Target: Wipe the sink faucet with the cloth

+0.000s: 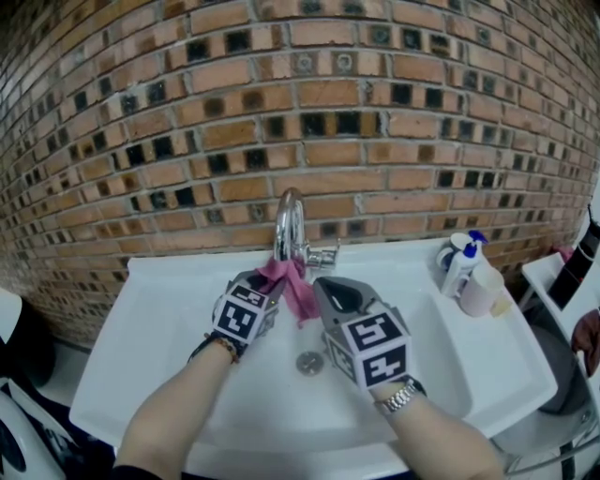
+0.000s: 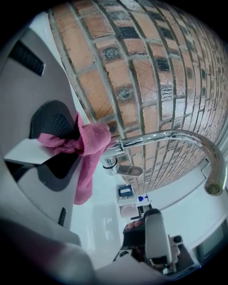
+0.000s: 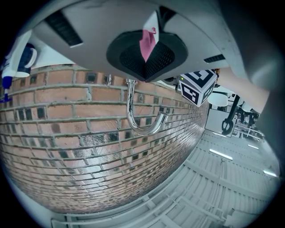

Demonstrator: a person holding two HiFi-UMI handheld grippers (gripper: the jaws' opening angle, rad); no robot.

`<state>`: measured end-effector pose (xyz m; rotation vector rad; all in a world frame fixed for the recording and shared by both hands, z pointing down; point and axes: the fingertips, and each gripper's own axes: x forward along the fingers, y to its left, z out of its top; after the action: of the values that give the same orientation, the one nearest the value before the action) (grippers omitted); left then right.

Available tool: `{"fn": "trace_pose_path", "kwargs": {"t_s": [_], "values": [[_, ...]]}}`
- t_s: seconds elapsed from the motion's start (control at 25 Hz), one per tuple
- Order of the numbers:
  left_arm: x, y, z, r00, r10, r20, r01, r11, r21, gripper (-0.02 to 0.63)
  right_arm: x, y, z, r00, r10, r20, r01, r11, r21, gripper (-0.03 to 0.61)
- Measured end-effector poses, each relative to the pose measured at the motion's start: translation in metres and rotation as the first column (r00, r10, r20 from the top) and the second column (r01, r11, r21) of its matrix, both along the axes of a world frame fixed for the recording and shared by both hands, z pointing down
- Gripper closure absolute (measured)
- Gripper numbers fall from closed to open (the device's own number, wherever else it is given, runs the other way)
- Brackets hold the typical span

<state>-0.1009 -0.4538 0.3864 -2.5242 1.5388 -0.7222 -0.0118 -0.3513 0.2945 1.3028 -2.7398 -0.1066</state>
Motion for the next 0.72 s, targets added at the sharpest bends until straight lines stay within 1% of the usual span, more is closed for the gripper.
{"fn": "trace_pose_path", "kwargs": {"t_s": [0.28, 0.6, 0.72], "values": [[0.013, 0.012, 0.0, 0.999, 0.028, -0.019, -0.028, 1.0, 0.0, 0.529, 0.001, -0.001, -0.001, 1.0, 0.007, 0.005, -0.007, 1.0, -0.001, 0.568], [0.026, 0.017, 0.003, 0.999, 0.05, -0.018, -0.05, 0.999, -0.004, 0.529, 0.004, -0.002, -0.003, 1.0, 0.009, 0.013, -0.009, 1.0, 0.001, 0.568], [0.031, 0.018, 0.001, 0.997, 0.066, -0.032, -0.066, 0.998, -0.011, 0.529, 0.004, -0.002, -0.003, 1.0, 0.011, 0.014, -0.011, 1.0, 0.002, 0.568]]}}
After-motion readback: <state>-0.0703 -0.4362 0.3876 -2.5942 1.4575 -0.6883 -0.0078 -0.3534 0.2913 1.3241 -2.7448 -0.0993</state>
